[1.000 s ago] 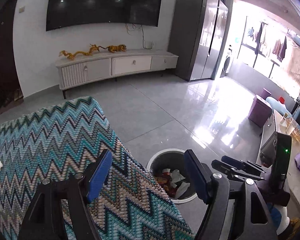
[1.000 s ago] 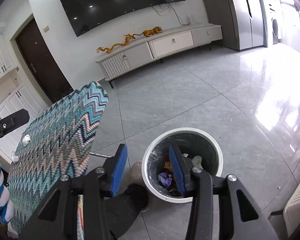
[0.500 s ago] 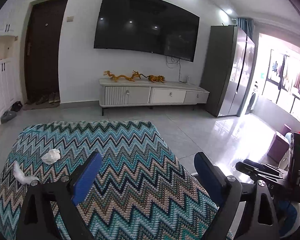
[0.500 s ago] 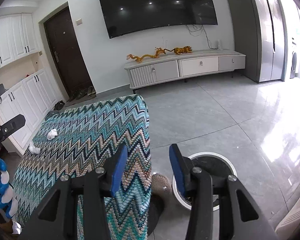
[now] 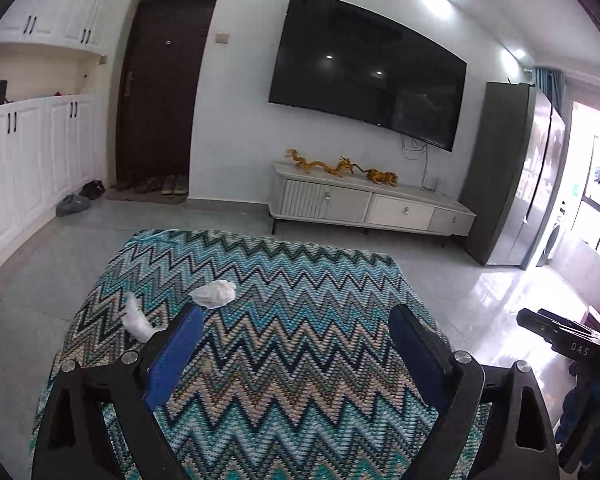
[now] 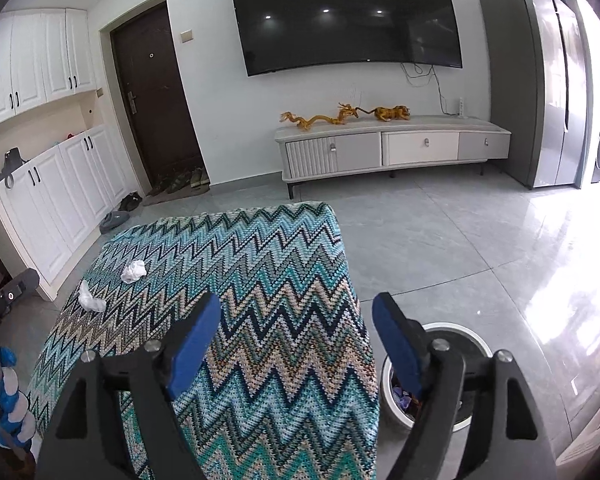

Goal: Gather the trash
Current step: 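Move both tools back over the last tissues on the ottoman, then grasp the clear plastic bag with the left tool while the right tool grasps the white tissue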

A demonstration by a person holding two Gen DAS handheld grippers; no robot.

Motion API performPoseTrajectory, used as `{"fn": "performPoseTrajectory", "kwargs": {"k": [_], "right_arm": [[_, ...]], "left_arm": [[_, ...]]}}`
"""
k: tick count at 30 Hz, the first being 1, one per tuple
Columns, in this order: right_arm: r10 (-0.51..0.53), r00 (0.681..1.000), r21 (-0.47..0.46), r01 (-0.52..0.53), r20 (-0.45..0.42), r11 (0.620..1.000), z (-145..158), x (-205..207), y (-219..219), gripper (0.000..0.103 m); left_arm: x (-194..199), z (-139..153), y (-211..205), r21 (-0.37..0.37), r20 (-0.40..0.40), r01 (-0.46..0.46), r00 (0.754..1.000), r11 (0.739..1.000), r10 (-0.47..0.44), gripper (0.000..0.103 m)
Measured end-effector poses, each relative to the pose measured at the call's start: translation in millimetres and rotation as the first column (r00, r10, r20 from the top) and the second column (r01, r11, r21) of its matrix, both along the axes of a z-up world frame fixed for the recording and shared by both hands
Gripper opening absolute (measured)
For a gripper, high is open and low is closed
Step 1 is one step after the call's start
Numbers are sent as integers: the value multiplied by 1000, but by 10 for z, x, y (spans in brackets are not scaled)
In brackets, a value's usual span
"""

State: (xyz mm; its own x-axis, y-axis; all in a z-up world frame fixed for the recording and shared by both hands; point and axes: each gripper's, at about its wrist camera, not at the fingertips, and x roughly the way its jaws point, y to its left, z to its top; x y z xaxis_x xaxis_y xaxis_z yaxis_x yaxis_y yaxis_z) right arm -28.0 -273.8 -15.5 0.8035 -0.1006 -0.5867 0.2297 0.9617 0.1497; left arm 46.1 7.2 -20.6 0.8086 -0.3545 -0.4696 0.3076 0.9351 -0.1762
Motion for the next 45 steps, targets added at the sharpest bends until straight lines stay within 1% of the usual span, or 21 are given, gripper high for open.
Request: {"fn": "performPoseTrajectory", "kwargs": {"k": [3, 10, 15, 18, 22, 25, 28, 30, 33, 35, 36, 38, 39, 40, 42, 44, 45], "right_arm": [[25, 1000, -17, -25, -9, 1000, 20, 94, 146, 78], [90, 995, -36, -92, -45, 995, -24, 341, 442, 78], [137, 988, -35, -140, -66, 990, -80, 592, 615, 78], [178, 980, -24, -181, -84, 983, -135, 801, 737, 78], [262, 959, -25, -266, -109, 964, -240, 1139, 977, 78], [332, 934, -21, -338, -134, 941, -366, 1423, 1179, 78], [401, 903, -6, -407, -152, 914, -492, 1697, 1372, 78], [442, 883, -2, -448, -161, 894, -567, 1854, 1500, 78], [497, 851, 17, -502, -169, 865, -697, 2109, 1682, 78], [528, 832, 42, -529, -173, 848, -793, 2278, 1791, 78], [541, 823, 55, -540, -172, 840, -833, 2348, 1837, 78], [563, 809, 83, -557, -171, 826, -926, 2506, 1917, 77], [571, 803, 94, -563, -171, 821, -974, 2580, 1953, 77], [578, 798, 104, -569, -169, 816, -1021, 2659, 1994, 77], [589, 792, 121, -577, -161, 808, -1092, 2792, 2068, 74], [602, 784, 145, -585, -153, 798, -1149, 2916, 2127, 69], [606, 781, 154, -587, -154, 795, -1184, 2978, 2160, 68]], "left_arm": [[50, -62, 164, -10, -15, -36, 999, 999, 36, 98], [255, -285, 444, -33, -82, -87, 993, 996, 84, 98], [443, -479, 610, -39, -142, -117, 984, 992, 110, 98], [562, -603, 793, -38, -178, -153, 973, 987, 144, 98], [785, -776, 1100, -30, -233, -215, 951, 976, 203, 98], [962, -890, 1300, -26, -272, -255, 932, 967, 239, 98], [1165, -1007, 1373, -17, -299, -259, 923, 966, 242, 97], [1313, -1097, 1356, -30, -325, -239, 920, 971, 216, 97], [1531, -1221, 1272, -36, -365, -206, 913, 978, 179, 90], [1669, -1317, 1213, -21, -385, -200, 906, 980, 177, 80], [1717, -1352, 1187, -17, -395, -200, 901, 980, 177, 77], [1785, -1459, 1176, -17, -418, -201, 891, 979, 176, 66], [1797, -1508, 1170, -12, -425, -200, 888, 980, 176, 63], [1785, -1524, 1158, -1, -409, -203, 894, 979, 185, 59], [1761, -1521, 1136, 9, -393, -199, 900, 980, 187, 57], [1744, -1540, 1117, 14, -384, -202, 903, 979, 191, 44], [1733, -1540, 1118, 15, -381, -202, 904, 979, 193, 42]]}}
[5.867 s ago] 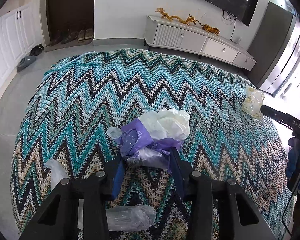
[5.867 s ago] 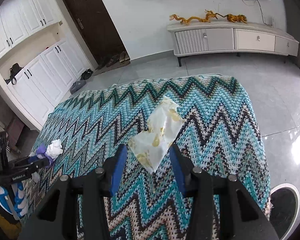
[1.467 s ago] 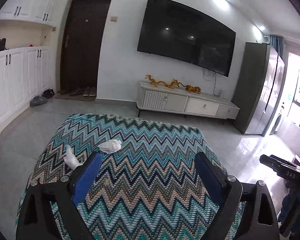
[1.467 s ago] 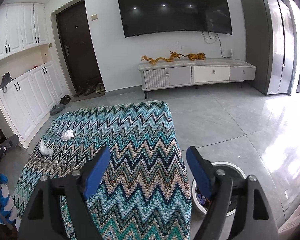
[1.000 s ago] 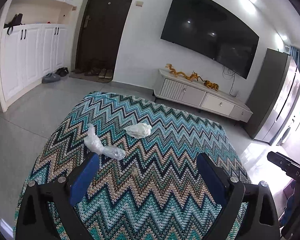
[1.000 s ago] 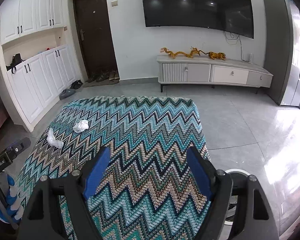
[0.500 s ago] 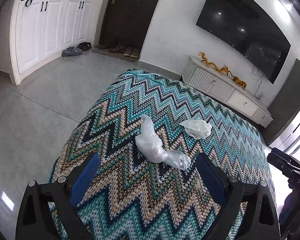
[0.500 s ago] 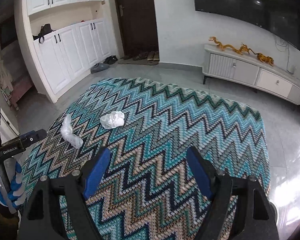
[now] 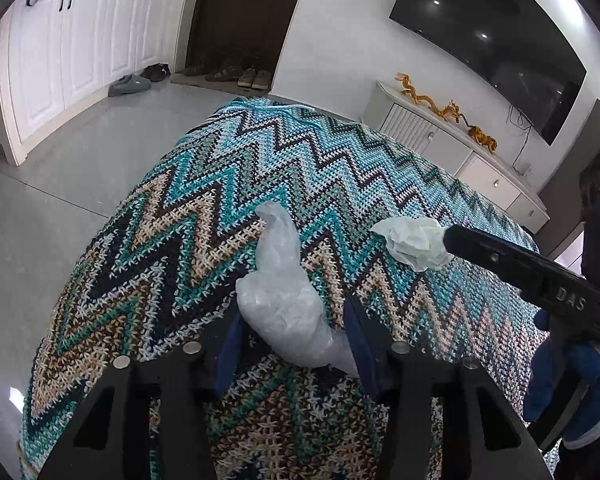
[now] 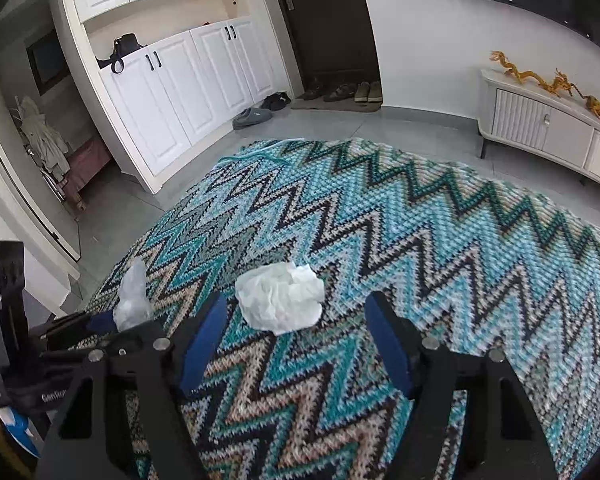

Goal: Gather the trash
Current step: 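Grasp the clear plastic bag with the left tool while the right tool grasps the white tissue, then carry the plastic bag and tissue over the bin and open both tools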

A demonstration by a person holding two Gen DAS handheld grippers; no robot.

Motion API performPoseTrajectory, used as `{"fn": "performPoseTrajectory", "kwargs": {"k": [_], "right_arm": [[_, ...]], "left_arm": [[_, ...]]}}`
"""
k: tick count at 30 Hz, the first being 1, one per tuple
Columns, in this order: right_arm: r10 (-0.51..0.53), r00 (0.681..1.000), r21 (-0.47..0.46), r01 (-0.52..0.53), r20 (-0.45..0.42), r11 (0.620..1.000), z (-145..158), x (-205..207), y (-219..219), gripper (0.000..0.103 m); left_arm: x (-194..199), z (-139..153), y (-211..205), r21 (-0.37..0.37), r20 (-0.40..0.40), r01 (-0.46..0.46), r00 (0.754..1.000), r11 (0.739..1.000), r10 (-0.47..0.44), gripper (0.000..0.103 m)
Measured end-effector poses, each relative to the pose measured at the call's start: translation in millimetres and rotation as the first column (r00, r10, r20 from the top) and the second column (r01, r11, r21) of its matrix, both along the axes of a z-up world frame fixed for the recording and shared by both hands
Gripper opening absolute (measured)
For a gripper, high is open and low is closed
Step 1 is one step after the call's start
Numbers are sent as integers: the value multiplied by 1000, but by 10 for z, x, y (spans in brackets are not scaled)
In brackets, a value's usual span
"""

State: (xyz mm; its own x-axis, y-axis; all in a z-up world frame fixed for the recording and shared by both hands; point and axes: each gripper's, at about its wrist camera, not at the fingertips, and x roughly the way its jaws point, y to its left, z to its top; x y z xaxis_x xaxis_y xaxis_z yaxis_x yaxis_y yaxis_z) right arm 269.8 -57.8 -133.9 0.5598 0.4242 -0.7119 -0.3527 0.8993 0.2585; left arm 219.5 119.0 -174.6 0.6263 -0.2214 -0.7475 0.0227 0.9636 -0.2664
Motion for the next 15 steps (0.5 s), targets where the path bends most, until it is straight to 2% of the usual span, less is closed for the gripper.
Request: {"fn": "performPoseTrajectory", "kwargs": {"k": [2, 3, 5, 8, 15], "right_arm": [[2, 1000, -2, -3, -20, 1000, -90, 100, 72, 57], [7, 1000, -1, -7, -30, 1000, -127, 132, 100, 52], [24, 999, -9, -25, -48, 1000, -196, 153, 159, 28], [32, 999, -5, -32, -39, 999, -178, 51, 144, 20], [28, 999, 9, -28, 26, 1000, 170, -560, -151, 19]], "left_arm": [[-3, -1, 9, -12, 1, 8, 1000, 1000, -8, 29], [0, 0, 16, -15, 1, 7, 1000, 1000, -7, 29], [2, 7, 19, -14, 5, 5, 1000, 1000, -5, 28], [-23, 30, 3, 0, 18, 3, 1000, 1000, -3, 27], [-263, 248, -192, 117, 64, 24, 997, 993, -31, 27]]}}
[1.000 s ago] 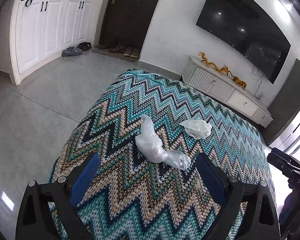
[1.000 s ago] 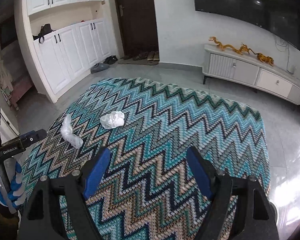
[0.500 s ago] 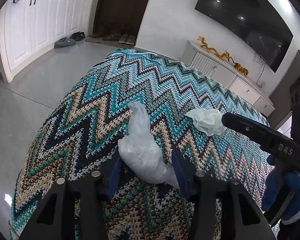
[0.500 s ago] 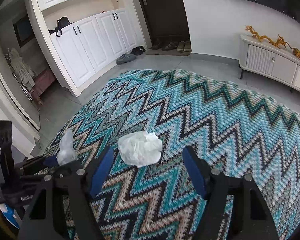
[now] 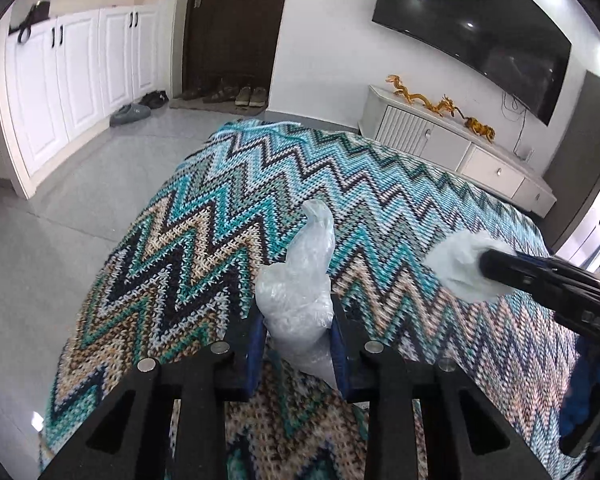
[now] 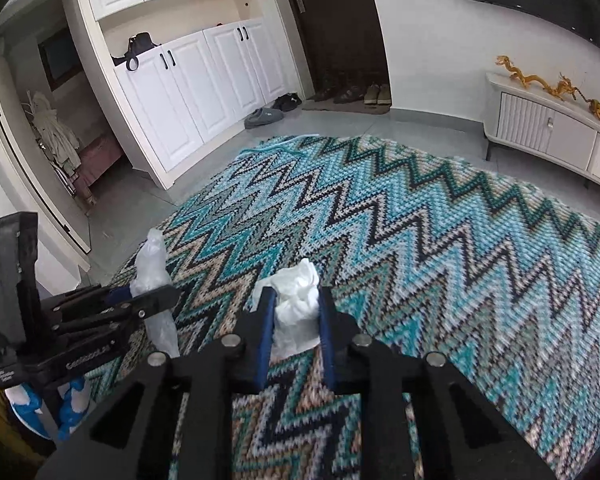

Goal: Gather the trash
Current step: 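Carry the plastic bag and tissue over the bin and open both tools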

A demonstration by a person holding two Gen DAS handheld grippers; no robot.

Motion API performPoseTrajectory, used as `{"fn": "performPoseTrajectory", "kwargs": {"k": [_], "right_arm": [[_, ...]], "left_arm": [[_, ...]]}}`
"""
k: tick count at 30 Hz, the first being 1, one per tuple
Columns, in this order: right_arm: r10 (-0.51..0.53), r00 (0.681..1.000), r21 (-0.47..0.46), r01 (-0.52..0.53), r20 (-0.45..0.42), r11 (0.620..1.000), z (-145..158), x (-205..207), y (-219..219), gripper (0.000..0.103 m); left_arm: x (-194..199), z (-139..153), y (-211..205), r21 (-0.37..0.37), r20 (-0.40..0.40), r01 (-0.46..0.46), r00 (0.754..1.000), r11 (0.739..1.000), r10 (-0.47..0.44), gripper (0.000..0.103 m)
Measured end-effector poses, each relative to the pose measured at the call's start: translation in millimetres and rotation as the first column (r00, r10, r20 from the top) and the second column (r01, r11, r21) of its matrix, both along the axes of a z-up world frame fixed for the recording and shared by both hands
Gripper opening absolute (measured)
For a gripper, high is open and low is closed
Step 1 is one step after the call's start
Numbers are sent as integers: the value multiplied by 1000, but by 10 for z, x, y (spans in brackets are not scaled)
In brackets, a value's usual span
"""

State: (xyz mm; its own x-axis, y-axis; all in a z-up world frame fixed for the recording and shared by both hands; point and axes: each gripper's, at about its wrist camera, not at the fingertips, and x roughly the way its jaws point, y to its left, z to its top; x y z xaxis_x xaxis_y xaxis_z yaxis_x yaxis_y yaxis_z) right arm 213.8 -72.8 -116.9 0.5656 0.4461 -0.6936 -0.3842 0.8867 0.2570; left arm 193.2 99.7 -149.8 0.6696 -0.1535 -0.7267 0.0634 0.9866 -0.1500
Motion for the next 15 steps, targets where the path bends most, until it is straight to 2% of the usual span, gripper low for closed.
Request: {"fn": "performPoseTrajectory", "kwargs": {"k": [8, 15], "right_arm": [[-116, 991, -32, 119, 71, 992, 355, -1005, -718, 19], [-274, 956, -18, 277, 103, 961, 472, -1801, -1420, 19]], "left_arm": [[-492, 448, -346, 80, 84, 58, 994, 995, -65, 27], [-939, 778, -842, 159, 163, 134, 974, 978, -159, 27]]}}
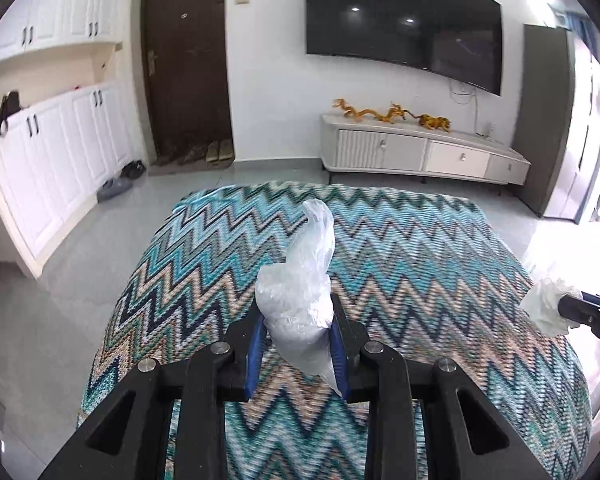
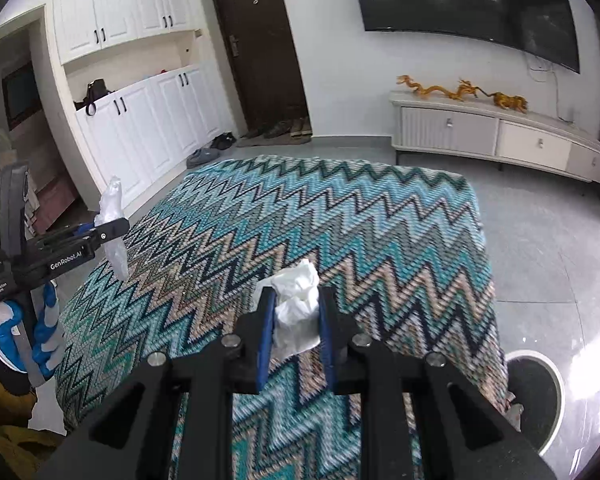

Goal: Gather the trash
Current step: 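Carry the plastic bag and tissue over the bin and open both tools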

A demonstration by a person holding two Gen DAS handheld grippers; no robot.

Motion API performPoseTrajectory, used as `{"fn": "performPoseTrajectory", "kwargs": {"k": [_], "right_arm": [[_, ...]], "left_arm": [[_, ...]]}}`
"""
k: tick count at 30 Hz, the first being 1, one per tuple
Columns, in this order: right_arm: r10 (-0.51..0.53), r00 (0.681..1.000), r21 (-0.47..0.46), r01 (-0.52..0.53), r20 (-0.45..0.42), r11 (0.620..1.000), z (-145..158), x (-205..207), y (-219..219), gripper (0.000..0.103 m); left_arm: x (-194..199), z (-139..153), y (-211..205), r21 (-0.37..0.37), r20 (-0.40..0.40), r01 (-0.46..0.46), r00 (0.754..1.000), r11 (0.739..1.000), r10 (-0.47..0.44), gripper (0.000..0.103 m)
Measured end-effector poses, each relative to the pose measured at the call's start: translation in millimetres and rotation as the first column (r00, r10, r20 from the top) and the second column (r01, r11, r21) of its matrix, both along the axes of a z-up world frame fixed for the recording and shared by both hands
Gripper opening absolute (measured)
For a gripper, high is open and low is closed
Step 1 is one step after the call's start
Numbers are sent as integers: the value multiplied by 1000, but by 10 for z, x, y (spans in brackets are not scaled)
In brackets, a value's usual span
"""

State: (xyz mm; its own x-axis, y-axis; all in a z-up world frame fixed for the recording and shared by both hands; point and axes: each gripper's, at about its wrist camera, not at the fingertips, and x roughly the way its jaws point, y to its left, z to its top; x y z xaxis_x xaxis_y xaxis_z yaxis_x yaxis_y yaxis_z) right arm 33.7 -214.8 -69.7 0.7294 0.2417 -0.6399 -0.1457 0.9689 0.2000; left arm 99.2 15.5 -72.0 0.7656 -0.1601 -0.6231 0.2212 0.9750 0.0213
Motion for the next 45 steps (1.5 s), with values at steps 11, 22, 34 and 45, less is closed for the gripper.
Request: {"fn": "performPoseTrajectory", "kwargs": {"k": [11, 22, 34, 45], "right_arm": [[-252, 967, 76, 249, 30, 966, -107, -820, -1087, 19], [-431, 902, 103, 431, -16, 897, -578, -1237, -1928, 19], [-552, 823, 107, 566, -136, 817, -1209, -1301, -2731, 20], [-579, 768, 86, 619, -274, 780, -1945, -996, -3115, 25]], "left_arm": [[-453, 221, -1124, 143, 46, 200, 977, 969, -208, 27], [-604, 130, -2412, 253, -8, 407, 908, 878, -419, 27], [-479, -318, -3980, 82, -261, 664, 734, 744, -627, 29], [-177, -962, -4678, -70, -421, 668, 654, 741, -629, 47]]}}
